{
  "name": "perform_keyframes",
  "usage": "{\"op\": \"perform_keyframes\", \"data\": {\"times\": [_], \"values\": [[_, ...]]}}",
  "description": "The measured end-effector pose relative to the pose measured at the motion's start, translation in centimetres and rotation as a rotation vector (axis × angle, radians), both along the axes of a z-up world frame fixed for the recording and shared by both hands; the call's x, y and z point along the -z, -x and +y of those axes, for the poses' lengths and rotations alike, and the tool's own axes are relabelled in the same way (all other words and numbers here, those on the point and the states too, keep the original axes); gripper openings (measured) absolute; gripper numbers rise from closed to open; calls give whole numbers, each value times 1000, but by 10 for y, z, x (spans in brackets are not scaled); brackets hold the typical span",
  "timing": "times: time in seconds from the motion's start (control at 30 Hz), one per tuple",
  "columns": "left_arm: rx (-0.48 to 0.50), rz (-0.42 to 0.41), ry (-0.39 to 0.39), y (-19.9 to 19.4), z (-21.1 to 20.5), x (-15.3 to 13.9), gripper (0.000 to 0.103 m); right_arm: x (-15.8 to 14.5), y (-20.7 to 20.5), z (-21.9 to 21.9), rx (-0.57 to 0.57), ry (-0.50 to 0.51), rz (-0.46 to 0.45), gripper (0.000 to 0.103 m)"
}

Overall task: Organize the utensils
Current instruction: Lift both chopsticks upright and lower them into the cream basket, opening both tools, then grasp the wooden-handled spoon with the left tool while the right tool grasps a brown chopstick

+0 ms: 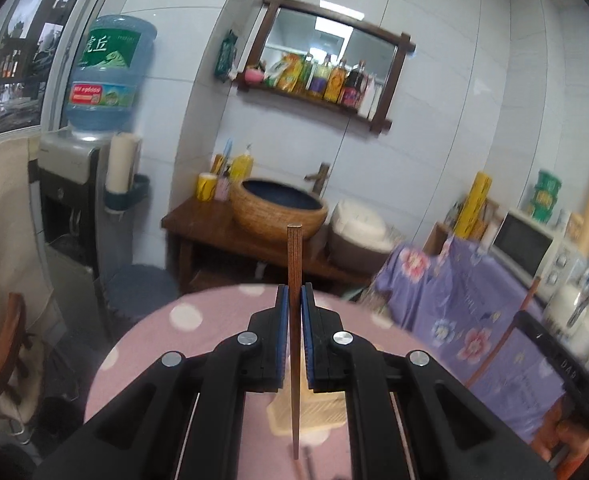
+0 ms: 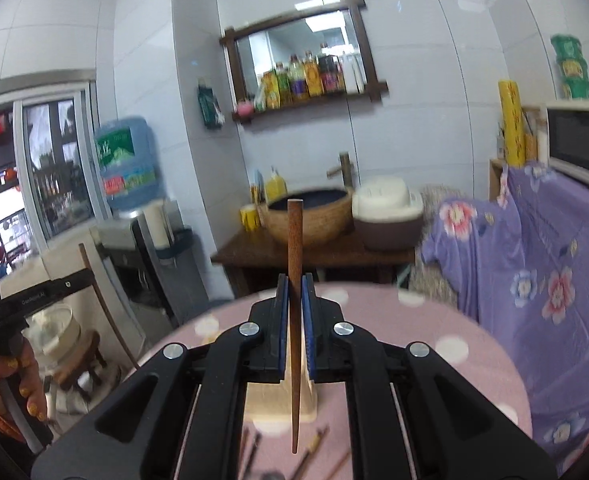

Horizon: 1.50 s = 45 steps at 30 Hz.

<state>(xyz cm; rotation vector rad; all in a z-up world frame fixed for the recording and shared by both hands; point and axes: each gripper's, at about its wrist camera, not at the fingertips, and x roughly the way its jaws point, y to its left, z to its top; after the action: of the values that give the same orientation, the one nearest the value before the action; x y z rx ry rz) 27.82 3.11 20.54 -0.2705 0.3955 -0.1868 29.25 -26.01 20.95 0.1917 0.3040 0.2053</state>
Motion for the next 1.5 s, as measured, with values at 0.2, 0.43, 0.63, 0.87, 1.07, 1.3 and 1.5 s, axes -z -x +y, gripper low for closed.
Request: {"op": "perform_keyframes", "data": {"times": [0.2,0.43,0.63,0.87,1.07,1.3,1.5], "values": [[-73,-61,32,-46,-22,-29,8,-42,-45,28,79,-10,-103,7],[-88,-10,13,-72,-41,27,8,22,-90,57,97,36,-29,8],[-51,65,-13,-74,-49,76,8,77,-103,62,78,60,74,8],[-32,140,-34,-81,-56,109,8,99,-106,58,80,54,105,8],[-14,176,-33,-84,-57,117,8,100,-108,54,77,38,112,10],[-1,177,-61,-46,-50,120,78,104,-78,42,78,28,114,41],[41,319,-223,12,-52,164,98,151,-28,34,68,94,260,56]]}}
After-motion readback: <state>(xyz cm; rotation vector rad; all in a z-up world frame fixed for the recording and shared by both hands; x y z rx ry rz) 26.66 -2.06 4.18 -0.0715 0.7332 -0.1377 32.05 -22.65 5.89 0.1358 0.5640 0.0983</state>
